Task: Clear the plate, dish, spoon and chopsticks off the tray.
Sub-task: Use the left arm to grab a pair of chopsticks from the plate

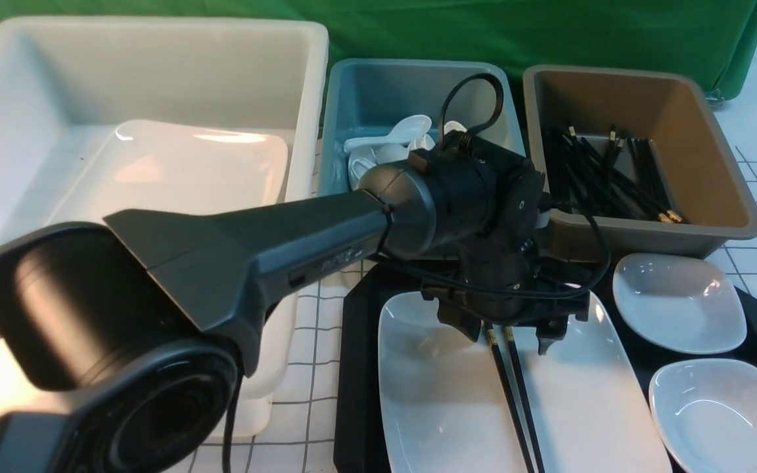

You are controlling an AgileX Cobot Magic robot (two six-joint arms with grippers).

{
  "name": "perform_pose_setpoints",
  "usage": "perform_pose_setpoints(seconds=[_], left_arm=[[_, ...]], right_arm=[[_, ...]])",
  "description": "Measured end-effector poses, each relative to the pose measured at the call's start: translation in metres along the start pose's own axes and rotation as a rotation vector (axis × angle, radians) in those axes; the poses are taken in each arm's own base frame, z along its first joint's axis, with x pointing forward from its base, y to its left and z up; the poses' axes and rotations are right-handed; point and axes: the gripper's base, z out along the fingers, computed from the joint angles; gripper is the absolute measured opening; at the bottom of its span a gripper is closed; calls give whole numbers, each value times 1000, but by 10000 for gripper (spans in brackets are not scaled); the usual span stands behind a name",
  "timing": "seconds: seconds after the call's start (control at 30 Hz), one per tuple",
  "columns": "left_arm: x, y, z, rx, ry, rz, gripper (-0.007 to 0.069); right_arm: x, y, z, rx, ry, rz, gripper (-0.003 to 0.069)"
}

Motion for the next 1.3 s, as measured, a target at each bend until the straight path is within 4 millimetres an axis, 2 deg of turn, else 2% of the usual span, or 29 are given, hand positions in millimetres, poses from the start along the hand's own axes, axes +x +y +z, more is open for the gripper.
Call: perform_pose_setpoints(seconds=[0.2,0.43,0.7,0.83,0.93,1.1,1.13,1.3], left_arm=[[4,-3,0,-46,-1,50,528],[15,-19,2,-92,-24,145,510],[14,-17,4,-108,-28,147,510],[14,-17,6,-111,-25,150,487],[14,-16,7,-123,-24,167,390],[13,-15,7,-126,-23,196,101],[13,-16,7,-124,-25,198,83],[11,-17,6,-118,-25,214,85]], right_arm=[[0,0,0,2,0,-5,72],[0,0,0,2,-3,-28,81],[0,0,0,3,-3,-32,96],[0,0,0,3,-3,-32,103],[0,0,0,3,-3,-32,104],[0,0,0,3,-3,-32,107],[0,0,0,3,-3,-32,109],[0,0,0,3,-3,-32,114]])
